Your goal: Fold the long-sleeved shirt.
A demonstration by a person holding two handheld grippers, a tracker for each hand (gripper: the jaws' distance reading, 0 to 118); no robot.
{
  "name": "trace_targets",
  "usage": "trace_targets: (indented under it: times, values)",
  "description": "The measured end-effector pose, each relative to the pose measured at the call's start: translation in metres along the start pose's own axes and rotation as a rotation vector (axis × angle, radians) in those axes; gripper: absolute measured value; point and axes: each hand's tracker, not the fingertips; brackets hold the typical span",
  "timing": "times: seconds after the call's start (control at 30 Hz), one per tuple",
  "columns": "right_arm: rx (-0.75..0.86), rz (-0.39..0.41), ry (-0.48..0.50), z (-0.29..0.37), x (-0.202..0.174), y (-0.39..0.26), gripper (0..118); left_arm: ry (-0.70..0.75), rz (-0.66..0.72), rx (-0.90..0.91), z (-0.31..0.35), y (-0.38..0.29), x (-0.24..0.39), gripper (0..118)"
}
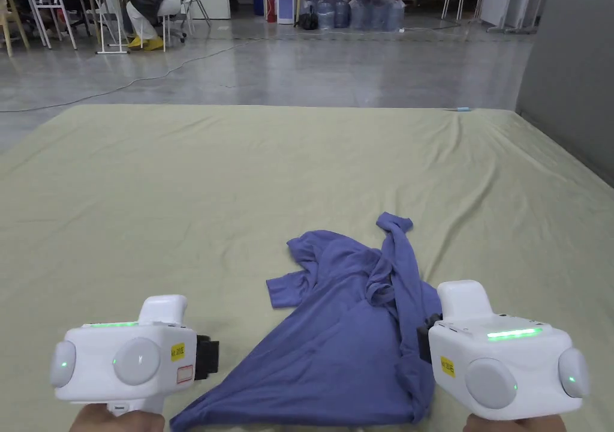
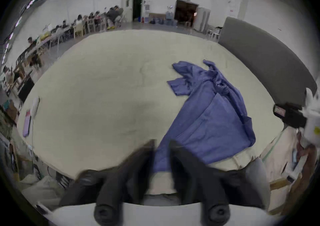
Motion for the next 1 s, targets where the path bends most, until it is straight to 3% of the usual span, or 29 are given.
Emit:
trace_targets:
  times: [0.03, 0.07, 0.1, 0.13, 0.27, 0.33, 0.43, 0.5, 0.57, 0.6, 0.77, 0.9, 0.93, 0.97, 1.0]
  values:
    - [-0.006, -0.001, 0.004, -0.001, 0.000, -0.001, 0, 0.045, 0.026, -0.021, 0.000, -0.007, 0.008, 38]
    - [-0.014, 0.000, 0.008, -0.002, -0.001, -0.003, 0, 0.054, 0.075, -0.091, -0.015, -0.009, 0.002, 87]
    - [-0.019, 0.001, 0.011, -0.003, 0.000, -0.005, 0, 0.066, 0.125, -0.129, -0.026, -0.012, -0.003, 108]
    - [-0.024, 0.003, 0.014, -0.004, 0.001, -0.006, 0, 0.081, 0.159, -0.140, -0.033, -0.014, -0.006, 110]
    - [-0.051, 0.015, 0.017, -0.008, 0.001, -0.011, 0, 0.198, 0.141, -0.213, -0.031, -0.050, 0.025, 108]
    - [-0.058, 0.013, 0.015, -0.010, 0.003, -0.012, 0, 0.174, 0.155, -0.294, -0.054, -0.032, 0.009, 100]
    - [-0.073, 0.004, 0.008, -0.016, 0.005, -0.013, 0, 0.256, -0.032, -0.259, -0.059, -0.036, 0.024, 90]
    - [-0.087, 0.003, 0.004, -0.022, 0.006, -0.013, 0, 0.228, -0.122, -0.226, -0.051, -0.035, 0.036, 58]
    - [-0.099, 0.006, 0.002, -0.027, 0.008, -0.009, 0, 0.131, -0.112, -0.200, -0.043, -0.028, 0.038, 0]
    - [-0.101, 0.007, 0.008, -0.031, 0.010, -0.003, 0, 0.060, -0.064, -0.192, -0.038, -0.024, 0.040, 0]
    - [-0.082, 0.010, 0.059, -0.067, 0.021, 0.067, 0, 0.079, -0.086, -0.137, -0.034, 0.008, 0.049, 0]
    - [-0.125, 0.119, 0.157, -0.126, 0.021, 0.149, 0, -0.009, 0.013, -0.099, -0.027, 0.041, 0.050, 0]
    - [-0.139, 0.141, 0.169, -0.143, 0.021, 0.165, 10, -0.016, 0.015, -0.089, -0.026, 0.047, 0.050, 0]
    - [-0.175, 0.172, 0.187, -0.165, 0.018, 0.182, 45, -0.030, 0.020, -0.071, -0.024, 0.054, 0.051, 0]
    - [-0.208, 0.211, 0.195, -0.188, 0.015, 0.197, 72, -0.033, 0.023, -0.060, -0.024, 0.060, 0.051, 0]
